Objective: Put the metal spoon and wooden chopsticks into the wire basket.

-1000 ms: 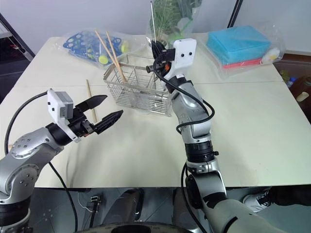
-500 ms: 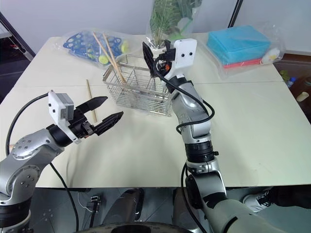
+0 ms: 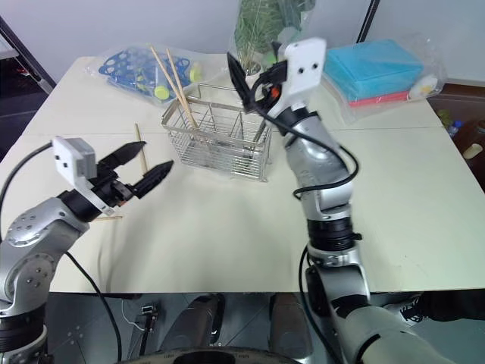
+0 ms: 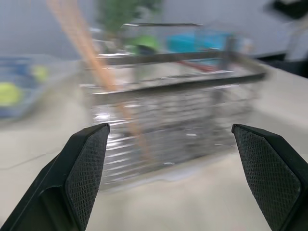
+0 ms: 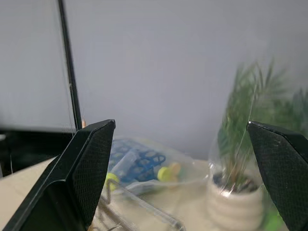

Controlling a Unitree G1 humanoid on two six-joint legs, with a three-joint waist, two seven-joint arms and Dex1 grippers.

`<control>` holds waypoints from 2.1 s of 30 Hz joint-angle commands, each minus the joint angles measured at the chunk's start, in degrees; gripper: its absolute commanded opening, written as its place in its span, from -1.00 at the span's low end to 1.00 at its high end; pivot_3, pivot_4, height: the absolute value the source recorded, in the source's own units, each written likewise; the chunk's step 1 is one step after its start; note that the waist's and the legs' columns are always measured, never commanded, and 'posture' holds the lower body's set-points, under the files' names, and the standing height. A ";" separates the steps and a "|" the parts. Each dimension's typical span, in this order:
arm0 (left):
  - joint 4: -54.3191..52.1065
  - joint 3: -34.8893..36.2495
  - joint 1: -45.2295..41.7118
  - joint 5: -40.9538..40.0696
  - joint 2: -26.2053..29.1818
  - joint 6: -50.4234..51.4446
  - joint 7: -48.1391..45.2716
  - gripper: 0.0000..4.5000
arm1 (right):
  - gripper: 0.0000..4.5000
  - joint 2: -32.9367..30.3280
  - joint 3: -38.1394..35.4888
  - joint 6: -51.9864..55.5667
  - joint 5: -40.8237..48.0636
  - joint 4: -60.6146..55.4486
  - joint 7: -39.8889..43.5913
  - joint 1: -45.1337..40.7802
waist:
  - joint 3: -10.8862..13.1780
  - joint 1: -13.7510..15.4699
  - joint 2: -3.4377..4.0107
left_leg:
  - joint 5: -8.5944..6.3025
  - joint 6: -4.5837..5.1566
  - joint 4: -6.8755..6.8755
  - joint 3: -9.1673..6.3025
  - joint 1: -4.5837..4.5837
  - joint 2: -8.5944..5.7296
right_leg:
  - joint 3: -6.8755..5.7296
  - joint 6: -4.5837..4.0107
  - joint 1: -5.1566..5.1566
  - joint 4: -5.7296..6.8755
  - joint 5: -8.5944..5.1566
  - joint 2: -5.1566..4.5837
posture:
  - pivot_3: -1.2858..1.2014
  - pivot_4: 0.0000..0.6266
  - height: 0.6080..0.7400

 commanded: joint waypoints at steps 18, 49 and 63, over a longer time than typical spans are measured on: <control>8.57 -2.33 2.93 22.66 -10.90 -9.65 17.19 0.91 | 0.98 -31.93 -11.55 17.04 23.83 -27.88 29.79 26.82 | 0.00 0.42 -0.09 | -0.04 0.06 0.32 0.09 -0.24 0.00 | -0.03 0.03 0.03 -0.12 0.01 -0.05 | 0.03 -0.52 1.00; 4.29 0.39 -10.19 36.42 -17.64 16.10 35.69 0.91 | 0.98 -32.09 -2.66 10.98 22.58 -23.83 35.93 23.95 | 0.04 0.73 -0.53 | -0.04 0.05 0.50 0.09 -0.25 -0.02 | -0.04 0.21 0.11 -0.12 0.11 -0.04 | 0.03 -0.52 1.00; 21.07 -4.05 -19.85 37.30 -16.56 7.61 31.61 0.91 | 0.98 -33.83 -9.26 15.84 25.57 -25.46 29.68 29.71 | 0.03 1.67 -0.56 | -0.03 0.04 0.51 0.11 -0.25 -0.04 | -0.03 0.23 0.11 -0.13 0.13 -0.05 | 0.03 -0.52 1.00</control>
